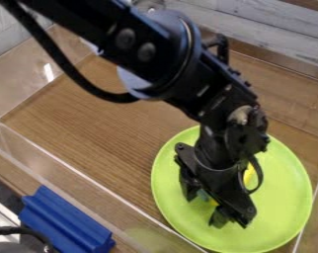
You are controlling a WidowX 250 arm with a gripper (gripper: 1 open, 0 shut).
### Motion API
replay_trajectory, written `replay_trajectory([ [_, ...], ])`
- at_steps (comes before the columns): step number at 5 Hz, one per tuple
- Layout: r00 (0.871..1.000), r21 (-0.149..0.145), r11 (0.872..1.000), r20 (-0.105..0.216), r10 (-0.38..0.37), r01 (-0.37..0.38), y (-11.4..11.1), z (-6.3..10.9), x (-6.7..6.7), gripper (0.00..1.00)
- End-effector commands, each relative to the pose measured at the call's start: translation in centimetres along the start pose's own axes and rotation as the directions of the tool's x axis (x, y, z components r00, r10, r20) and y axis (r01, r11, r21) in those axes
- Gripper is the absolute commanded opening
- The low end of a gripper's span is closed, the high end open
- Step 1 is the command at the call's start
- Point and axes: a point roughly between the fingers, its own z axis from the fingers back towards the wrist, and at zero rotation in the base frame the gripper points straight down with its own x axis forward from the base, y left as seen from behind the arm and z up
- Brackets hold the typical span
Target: Put the banana in the green plate
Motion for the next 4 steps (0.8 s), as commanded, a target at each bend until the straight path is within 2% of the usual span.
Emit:
replay_trajectory([
  [1,0.999,-0.007,1.000,0.044,0.014,-0.014,0.4,1.4,1.1,0.00],
  [3,0.998,0.000,0.999,0.043,0.054,-0.054,1.3,3.1,1.5,0.00],
  [4,0.990,0.014,0.991,0.052,0.130,-0.131,2.5,5.0,2.2,0.00],
])
